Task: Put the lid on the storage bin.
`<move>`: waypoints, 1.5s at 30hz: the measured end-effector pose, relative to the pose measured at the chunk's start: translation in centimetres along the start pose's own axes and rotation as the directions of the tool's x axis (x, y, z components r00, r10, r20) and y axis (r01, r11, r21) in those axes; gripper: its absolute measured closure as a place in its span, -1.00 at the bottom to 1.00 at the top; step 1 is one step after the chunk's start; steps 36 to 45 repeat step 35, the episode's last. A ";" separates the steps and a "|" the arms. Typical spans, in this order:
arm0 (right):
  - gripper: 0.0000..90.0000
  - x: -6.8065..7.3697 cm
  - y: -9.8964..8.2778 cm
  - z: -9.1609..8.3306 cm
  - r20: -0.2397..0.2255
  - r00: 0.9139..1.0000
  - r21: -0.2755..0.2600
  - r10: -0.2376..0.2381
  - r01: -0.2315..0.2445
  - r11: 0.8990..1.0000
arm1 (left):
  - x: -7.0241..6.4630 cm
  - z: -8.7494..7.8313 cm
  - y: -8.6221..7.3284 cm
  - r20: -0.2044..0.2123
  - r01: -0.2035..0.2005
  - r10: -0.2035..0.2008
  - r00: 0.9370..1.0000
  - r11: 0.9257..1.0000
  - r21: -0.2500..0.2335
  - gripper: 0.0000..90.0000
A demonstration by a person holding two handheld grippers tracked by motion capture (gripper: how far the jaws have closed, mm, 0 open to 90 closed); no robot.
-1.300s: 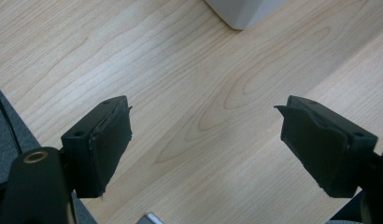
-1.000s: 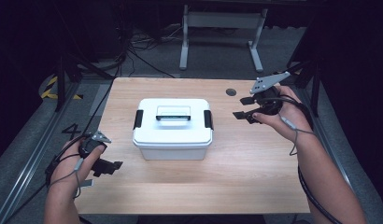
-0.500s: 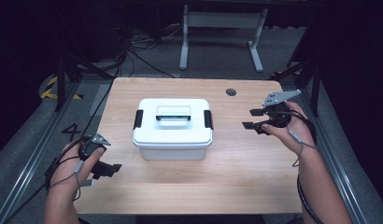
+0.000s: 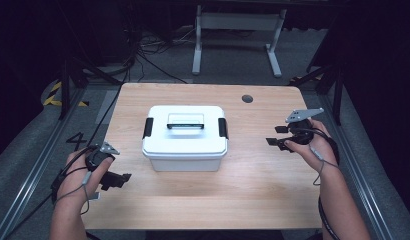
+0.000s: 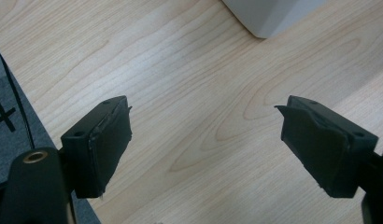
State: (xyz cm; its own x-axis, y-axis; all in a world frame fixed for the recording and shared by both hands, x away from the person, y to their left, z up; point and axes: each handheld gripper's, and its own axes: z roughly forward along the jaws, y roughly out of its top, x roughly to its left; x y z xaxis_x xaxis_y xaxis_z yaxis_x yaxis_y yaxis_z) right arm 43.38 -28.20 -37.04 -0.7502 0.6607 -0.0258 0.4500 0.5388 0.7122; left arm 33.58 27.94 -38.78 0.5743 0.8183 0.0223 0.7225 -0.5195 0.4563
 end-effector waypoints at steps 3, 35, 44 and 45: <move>-0.11 -0.2 -0.5 0.4 0.010 1.000 -0.003 0.015 -0.015 1.000 | 0.0 -0.1 0.0 -0.006 0.014 -0.014 1.000 1.000 -0.012 -0.64; -0.20 -1.1 -5.9 5.5 0.033 0.996 0.228 0.088 -0.093 0.969 | 0.8 1.5 1.0 0.068 0.007 -0.007 0.998 1.000 0.009 -0.64; -0.20 -1.1 -5.9 5.5 0.033 0.996 0.228 0.088 -0.093 0.969 | 0.8 1.5 1.0 0.068 0.007 -0.007 0.998 1.000 0.009 -0.64; -0.20 -1.1 -5.9 5.5 0.033 0.996 0.228 0.088 -0.093 0.969 | 0.8 1.5 1.0 0.068 0.007 -0.007 0.998 1.000 0.009 -0.64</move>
